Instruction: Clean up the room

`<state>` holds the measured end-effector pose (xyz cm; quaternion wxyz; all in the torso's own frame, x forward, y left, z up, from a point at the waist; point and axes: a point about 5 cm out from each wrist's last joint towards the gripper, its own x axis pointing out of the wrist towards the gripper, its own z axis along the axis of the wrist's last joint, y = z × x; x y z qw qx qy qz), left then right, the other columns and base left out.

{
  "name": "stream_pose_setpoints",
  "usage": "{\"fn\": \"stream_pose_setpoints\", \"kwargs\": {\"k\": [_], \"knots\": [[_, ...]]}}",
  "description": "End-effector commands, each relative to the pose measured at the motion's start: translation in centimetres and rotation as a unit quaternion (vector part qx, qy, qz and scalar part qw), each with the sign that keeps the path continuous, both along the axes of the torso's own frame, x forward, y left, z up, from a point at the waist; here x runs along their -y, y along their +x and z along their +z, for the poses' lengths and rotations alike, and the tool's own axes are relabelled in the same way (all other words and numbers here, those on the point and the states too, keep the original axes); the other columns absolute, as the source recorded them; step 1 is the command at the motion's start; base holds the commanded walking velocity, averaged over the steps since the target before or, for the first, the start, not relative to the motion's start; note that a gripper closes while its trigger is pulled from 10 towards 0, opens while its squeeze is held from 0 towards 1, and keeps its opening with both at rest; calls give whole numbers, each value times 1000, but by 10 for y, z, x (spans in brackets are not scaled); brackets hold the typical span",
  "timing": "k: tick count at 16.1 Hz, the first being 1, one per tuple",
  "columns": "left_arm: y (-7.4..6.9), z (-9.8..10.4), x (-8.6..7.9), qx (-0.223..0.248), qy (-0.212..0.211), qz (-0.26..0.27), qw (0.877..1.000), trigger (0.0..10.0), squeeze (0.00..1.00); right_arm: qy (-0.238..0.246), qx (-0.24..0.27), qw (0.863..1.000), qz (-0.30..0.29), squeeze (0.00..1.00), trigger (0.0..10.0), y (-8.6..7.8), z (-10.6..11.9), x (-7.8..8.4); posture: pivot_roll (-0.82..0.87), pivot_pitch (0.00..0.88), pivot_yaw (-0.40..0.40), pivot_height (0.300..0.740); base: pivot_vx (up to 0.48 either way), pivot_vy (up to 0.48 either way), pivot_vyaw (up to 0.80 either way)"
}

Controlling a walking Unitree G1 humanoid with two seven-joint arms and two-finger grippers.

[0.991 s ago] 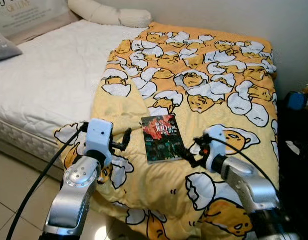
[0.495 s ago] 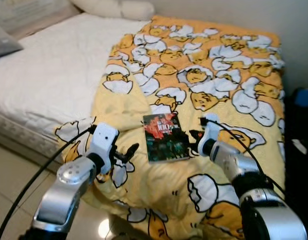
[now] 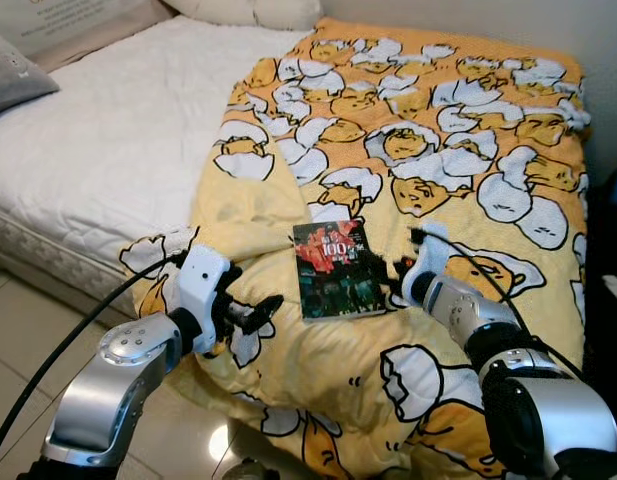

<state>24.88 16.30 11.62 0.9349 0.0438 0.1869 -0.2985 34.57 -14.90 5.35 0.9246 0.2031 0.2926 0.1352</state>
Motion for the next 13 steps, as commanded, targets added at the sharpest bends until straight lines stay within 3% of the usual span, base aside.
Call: {"fn": "stream_pose_setpoints", "kwargs": {"k": [1,5,7,11,13], "knots": [[-1,-1,0,-6,14,-1,1000,10000,0,-16,-11,1000,1,0,10000,-2,-3,3,32,91,58,740,0,0,0],[-4,-1,4,-11,15,-3,1000,10000,0,-26,-29,999,-7,0,10000,-9,-14,7,55,111,45,740,0,0,0],[-12,-4,4,-21,19,-11,1000,10000,0,9,-34,999,-1,0,10000,-11,-15,4,57,121,38,740,0,0,0],[-15,-5,4,-22,20,-2,1000,10000,0,94,20,995,7,0,10000,-3,0,1,49,116,10,740,0,0,0],[-16,-7,6,-22,19,0,1000,10000,0,119,29,992,38,0,10000,-5,3,0,44,115,-3,740,0,0,0]]}}
